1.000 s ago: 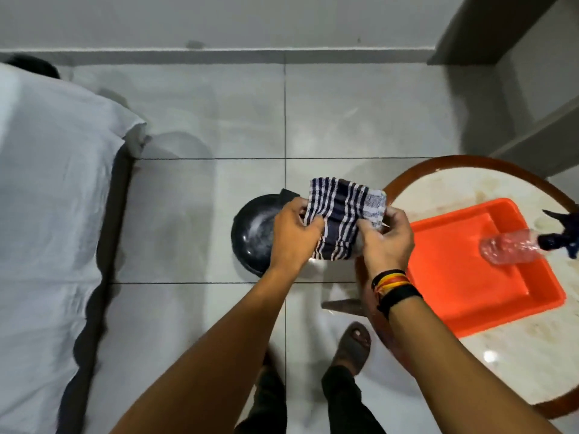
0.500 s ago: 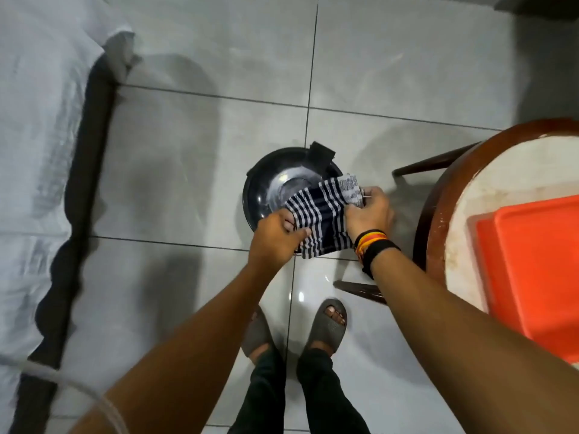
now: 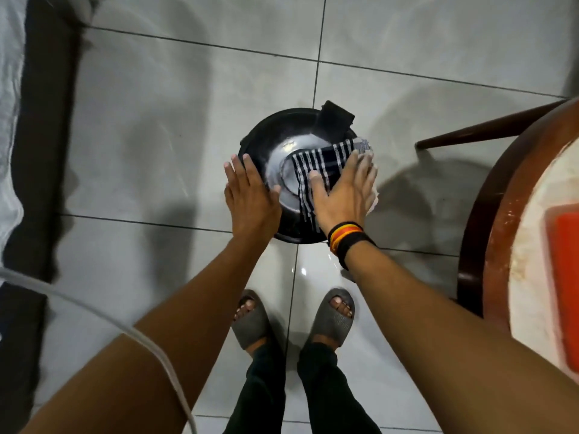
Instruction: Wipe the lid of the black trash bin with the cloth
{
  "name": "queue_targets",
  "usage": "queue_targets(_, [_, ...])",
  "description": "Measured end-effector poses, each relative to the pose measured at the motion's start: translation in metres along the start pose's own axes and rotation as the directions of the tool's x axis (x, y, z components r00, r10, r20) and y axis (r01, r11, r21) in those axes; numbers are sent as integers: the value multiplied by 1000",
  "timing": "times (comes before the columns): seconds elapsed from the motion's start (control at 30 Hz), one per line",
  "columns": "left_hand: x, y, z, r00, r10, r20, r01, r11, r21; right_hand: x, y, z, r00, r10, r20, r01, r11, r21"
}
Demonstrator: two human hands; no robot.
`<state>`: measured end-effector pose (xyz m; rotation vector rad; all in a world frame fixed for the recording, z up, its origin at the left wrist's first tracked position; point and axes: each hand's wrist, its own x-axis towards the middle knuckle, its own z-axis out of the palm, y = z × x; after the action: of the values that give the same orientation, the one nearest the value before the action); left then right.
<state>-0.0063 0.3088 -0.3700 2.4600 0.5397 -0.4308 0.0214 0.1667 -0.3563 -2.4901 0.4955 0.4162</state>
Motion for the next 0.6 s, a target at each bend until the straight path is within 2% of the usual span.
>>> queue_targets(0.13, [15, 0, 19, 996, -31, 89, 35, 999, -38, 17, 9, 21, 998, 41, 39, -36, 991, -126])
queue_targets(0.3, [21, -6, 35, 997, -67, 35, 70, 994, -87, 21, 23, 35, 998, -24, -54, 14, 984, -179])
queue_targets(0.43, [26, -13, 39, 998, -61, 34, 64, 992, -105, 43, 12, 39, 993, 25, -114, -44, 984, -174])
queue_targets(0.5, [29, -15, 42, 999, -45, 27, 48, 994, -94, 63, -1, 41, 991, -11, -133, -17, 977, -211])
queue_targets(0.6, [29, -12, 49, 996, -94, -8, 94, 994, -53, 83, -19, 44, 987, -79, -141, 32, 952, -305])
